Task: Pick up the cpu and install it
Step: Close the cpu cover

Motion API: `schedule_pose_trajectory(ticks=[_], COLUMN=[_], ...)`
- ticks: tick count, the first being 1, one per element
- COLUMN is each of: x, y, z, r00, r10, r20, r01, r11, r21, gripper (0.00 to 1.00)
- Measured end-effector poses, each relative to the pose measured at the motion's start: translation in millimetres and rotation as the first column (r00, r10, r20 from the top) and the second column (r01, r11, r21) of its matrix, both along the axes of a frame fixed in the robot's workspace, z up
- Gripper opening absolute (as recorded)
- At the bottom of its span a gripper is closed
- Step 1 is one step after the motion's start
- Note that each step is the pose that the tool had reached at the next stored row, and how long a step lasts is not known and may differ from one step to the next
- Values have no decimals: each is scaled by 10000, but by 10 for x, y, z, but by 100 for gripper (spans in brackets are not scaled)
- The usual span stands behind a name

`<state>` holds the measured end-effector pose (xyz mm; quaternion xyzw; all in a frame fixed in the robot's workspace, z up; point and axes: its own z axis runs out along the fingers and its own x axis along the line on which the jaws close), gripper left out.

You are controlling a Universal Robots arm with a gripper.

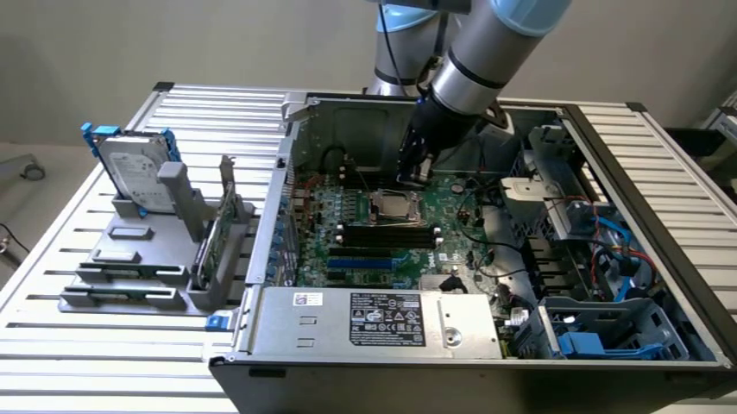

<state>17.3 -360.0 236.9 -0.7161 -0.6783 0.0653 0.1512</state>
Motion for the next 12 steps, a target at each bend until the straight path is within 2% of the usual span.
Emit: schedule_pose_trajectory(ticks=[8, 12], x=[-99, -204], y=[0, 0], z=[-143, -193], r00=[10000, 10000], r10=[0, 0], r20=[-16, -52], r01=[0, 0], r11=[10000, 10000], r21=[0, 0], gripper=[11, 11])
